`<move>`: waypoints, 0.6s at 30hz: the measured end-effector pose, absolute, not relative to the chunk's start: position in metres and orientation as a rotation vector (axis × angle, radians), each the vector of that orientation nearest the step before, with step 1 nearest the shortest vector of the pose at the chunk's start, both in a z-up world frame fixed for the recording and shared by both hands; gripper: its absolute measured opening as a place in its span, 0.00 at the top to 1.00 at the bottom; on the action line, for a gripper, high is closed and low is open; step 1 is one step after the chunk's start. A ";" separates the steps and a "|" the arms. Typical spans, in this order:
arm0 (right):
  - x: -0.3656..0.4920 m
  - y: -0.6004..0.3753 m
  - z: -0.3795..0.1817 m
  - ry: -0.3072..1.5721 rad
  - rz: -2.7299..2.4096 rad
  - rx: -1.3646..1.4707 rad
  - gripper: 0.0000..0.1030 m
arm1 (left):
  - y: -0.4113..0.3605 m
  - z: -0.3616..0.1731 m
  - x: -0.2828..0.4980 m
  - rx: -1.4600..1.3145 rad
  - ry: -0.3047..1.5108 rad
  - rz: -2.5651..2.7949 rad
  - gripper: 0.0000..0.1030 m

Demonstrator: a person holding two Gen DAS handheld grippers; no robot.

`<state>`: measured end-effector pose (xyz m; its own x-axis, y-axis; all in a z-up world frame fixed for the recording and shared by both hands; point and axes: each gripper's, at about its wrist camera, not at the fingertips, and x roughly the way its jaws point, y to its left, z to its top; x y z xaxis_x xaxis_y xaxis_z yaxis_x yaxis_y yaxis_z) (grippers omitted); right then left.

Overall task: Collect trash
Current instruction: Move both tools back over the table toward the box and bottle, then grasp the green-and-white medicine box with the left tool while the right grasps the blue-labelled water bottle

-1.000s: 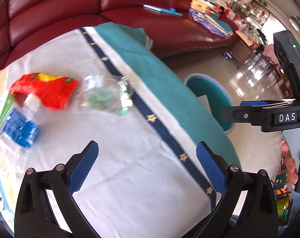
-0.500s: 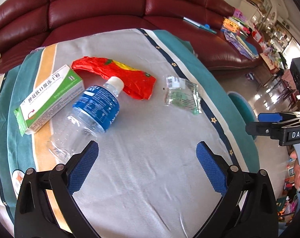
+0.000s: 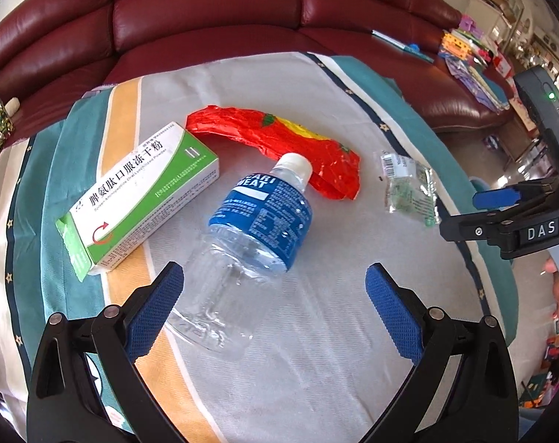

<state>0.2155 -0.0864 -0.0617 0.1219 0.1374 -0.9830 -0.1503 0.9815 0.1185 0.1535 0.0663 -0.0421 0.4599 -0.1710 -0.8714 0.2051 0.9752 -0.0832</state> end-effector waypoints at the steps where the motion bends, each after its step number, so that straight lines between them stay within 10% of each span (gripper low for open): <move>1: 0.216 -0.083 -0.064 1.443 0.213 -0.009 0.11 | 0.070 -0.045 0.156 0.047 1.075 -0.227 0.04; 18: 0.237 0.047 -0.063 1.459 0.310 0.065 0.11 | 0.174 -0.053 0.123 -0.112 1.080 -0.207 0.04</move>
<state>0.2372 0.0470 -0.0627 0.0796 0.2464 -0.9659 -0.1675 0.9585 0.2307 0.1234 0.1737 -0.0529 0.4545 -0.2220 -0.8626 0.1124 0.9750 -0.1916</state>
